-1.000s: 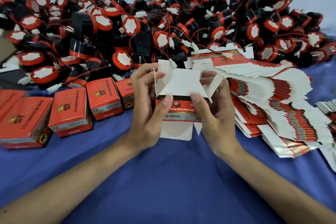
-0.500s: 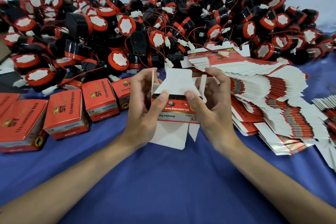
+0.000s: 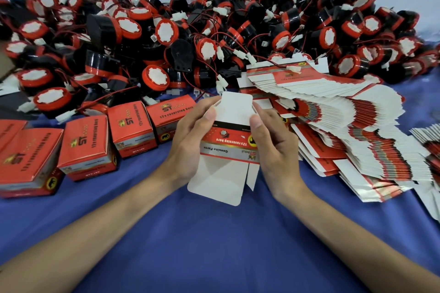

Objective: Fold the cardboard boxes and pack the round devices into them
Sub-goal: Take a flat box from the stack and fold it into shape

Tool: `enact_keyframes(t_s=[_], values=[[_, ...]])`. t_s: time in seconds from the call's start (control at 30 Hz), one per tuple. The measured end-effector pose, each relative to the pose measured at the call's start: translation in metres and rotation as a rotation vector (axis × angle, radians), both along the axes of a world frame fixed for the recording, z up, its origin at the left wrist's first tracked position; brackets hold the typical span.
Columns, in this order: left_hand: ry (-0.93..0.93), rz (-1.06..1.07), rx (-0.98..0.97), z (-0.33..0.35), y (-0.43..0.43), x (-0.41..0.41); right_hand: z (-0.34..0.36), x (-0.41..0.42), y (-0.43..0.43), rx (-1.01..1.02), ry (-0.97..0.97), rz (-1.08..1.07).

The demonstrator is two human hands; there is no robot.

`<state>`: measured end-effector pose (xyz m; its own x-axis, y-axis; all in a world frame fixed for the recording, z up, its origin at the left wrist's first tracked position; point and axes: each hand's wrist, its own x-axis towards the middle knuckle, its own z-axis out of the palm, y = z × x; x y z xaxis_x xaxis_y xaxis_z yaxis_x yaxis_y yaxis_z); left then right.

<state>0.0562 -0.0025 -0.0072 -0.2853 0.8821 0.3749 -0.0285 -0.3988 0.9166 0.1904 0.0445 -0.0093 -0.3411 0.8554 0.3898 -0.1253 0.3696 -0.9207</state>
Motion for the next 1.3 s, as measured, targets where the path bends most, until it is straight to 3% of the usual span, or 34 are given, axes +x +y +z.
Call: enact_keyframes(t_s=[0.13, 0.23, 0.4, 0.53, 0.67, 0.77, 0.83, 0.93, 1.03, 1.17, 1.23, 1.3], values=[[-0.115, -0.096, -0.072, 0.001, 0.000, -0.003, 0.002, -0.001, -0.001, -0.104, 0.009, 0.055], [-0.089, -0.118, -0.075, 0.001, 0.000, -0.003, 0.001, -0.002, 0.000, -0.218, -0.018, 0.062], [-0.089, -0.092, -0.100, -0.001, -0.001, -0.001, -0.001, -0.002, 0.001, -0.206, -0.053, 0.074], [0.016, -0.092, -0.128, 0.002, -0.002, -0.002, 0.001, -0.001, 0.000, -0.125, -0.040, 0.044], [0.214, 0.076, -0.043, 0.001, -0.002, -0.002, 0.006, -0.001, 0.002, -0.060, -0.053, 0.020], [0.543, 0.308, 0.192, 0.009, -0.003, -0.003, 0.010, -0.001, 0.004, 0.001, -0.054, 0.052], [0.659, 0.397, 0.407, 0.017, 0.000, -0.007, 0.013, 0.000, 0.003, -0.027, 0.030, 0.141], [0.647, 0.444, 0.508, 0.015, 0.005, -0.009, 0.014, 0.000, -0.001, -0.041, 0.131, 0.217], [0.612, 0.475, 0.360, 0.004, 0.002, -0.003, 0.009, -0.002, -0.005, 0.038, 0.117, 0.110], [0.380, 0.413, 0.151, 0.004, 0.001, 0.009, 0.009, -0.002, -0.002, 0.277, 0.082, 0.020], [0.245, 0.324, 0.131, 0.001, -0.001, 0.015, 0.008, -0.002, 0.000, 0.402, 0.055, -0.004], [0.225, 0.297, 0.166, -0.002, -0.002, 0.016, 0.007, -0.003, 0.000, 0.468, 0.031, 0.009]])
